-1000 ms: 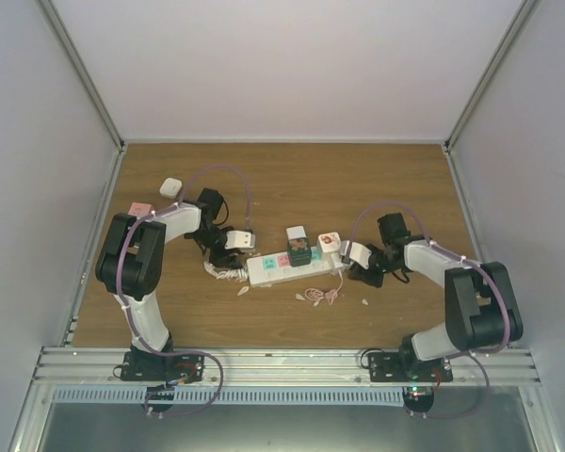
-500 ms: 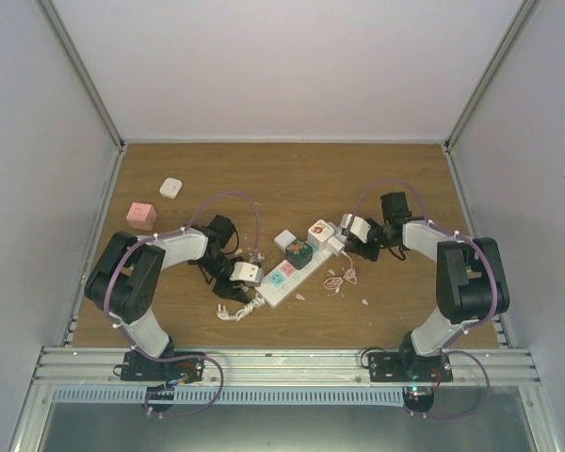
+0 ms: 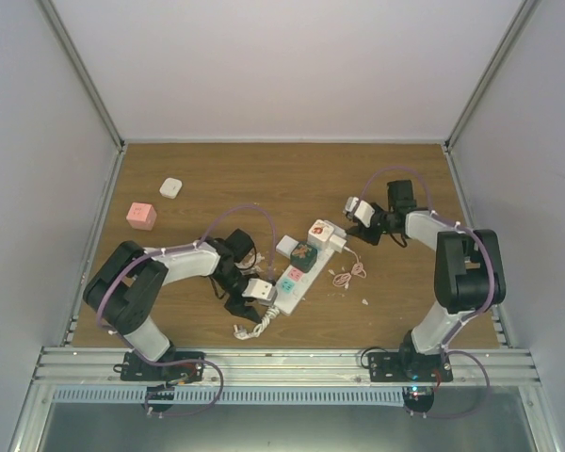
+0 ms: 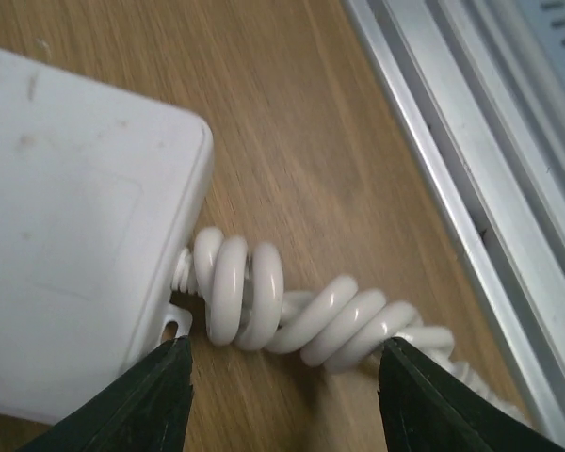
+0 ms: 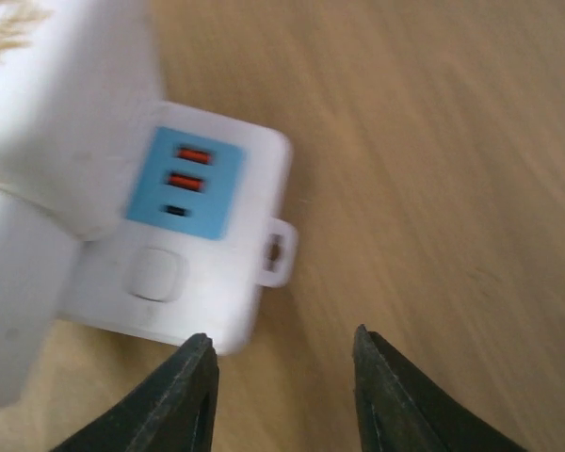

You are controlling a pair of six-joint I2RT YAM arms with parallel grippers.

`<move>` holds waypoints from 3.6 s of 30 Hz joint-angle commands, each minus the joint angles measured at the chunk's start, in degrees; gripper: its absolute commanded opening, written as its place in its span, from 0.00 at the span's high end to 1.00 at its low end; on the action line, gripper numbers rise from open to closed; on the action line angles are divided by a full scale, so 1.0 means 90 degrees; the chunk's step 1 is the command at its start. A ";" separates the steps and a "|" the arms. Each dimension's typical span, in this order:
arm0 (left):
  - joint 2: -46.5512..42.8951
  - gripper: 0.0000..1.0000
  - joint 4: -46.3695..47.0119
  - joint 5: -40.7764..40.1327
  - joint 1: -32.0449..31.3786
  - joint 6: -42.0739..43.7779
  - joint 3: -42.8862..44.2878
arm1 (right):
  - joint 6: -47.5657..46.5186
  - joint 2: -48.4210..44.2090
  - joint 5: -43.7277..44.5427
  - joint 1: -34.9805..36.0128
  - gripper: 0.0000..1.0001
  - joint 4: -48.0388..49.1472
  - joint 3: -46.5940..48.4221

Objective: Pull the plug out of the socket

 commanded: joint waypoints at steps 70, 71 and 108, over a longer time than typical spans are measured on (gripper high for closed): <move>0.1701 0.11 0.0686 0.0851 0.1463 0.0416 0.2826 | 0.1534 -0.0857 0.0584 0.2939 0.61 -0.1084 0.0185; 0.1682 0.11 0.0749 0.0847 0.1463 0.0346 0.2771 | 0.1439 -0.0752 0.0449 0.2896 0.62 -0.1155 0.0308; 0.1669 0.70 0.0349 0.0474 0.2055 0.0750 0.2933 | 0.0844 -0.0269 0.0186 0.2566 0.81 -0.1779 0.0494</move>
